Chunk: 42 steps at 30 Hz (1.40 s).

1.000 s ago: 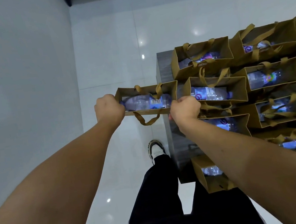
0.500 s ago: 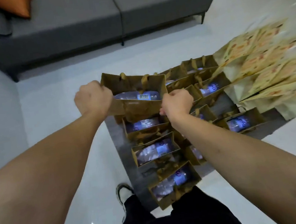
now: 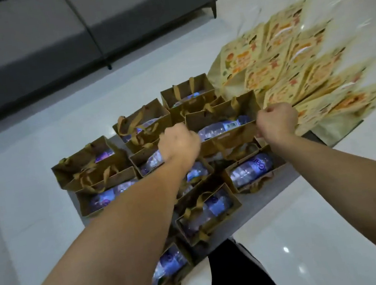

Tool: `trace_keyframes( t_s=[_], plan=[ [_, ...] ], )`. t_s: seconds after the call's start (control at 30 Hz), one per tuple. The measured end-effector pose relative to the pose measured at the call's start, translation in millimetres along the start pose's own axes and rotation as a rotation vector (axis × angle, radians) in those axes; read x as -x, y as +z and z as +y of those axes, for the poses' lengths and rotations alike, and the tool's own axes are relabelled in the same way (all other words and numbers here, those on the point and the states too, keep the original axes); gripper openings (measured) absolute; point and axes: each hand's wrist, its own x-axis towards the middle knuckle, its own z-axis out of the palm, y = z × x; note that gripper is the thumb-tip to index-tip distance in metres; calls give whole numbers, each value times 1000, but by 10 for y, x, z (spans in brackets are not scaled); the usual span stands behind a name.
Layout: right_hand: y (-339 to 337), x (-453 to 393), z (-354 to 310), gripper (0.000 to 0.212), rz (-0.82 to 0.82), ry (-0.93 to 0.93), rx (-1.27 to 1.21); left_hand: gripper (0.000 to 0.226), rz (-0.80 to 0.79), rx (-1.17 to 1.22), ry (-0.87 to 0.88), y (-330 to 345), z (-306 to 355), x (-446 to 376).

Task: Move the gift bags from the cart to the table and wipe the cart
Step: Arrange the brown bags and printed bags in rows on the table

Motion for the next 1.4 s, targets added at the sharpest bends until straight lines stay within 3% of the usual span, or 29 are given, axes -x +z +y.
trace_keyframes(
  t_s=[0.2, 0.37, 0.5, 0.8, 0.9, 1.03, 1.3, 1.4],
  plan=[
    [80, -479, 475, 25, -85, 29, 86, 29, -27, 160, -154, 733, 301, -80],
    [201, -678, 617, 24, -41, 125, -48, 28, -21, 155, -152, 764, 447, -262],
    [249, -794, 727, 28, -22, 93, -4, 22, -93, 168, -167, 848, 473, -280],
    [799, -970, 1212, 19, -238, 114, 76, 21, -209, 154, -320, 1304, 151, -146],
    [813, -768, 1069, 34, -265, 156, 78, 29, -228, 306, -342, 1337, 70, -74],
    [922, -239, 622, 24, -249, 37, 72, 26, -115, 379, -399, 1157, -238, -27],
    [1915, 1142, -248, 22, -652, -388, 156, 25, 308, 202, -625, 310, -1882, 36],
    [2308, 1615, -441, 26, -814, -481, 405, 31, 388, 84, -780, 13, -2484, 20]
  ],
)
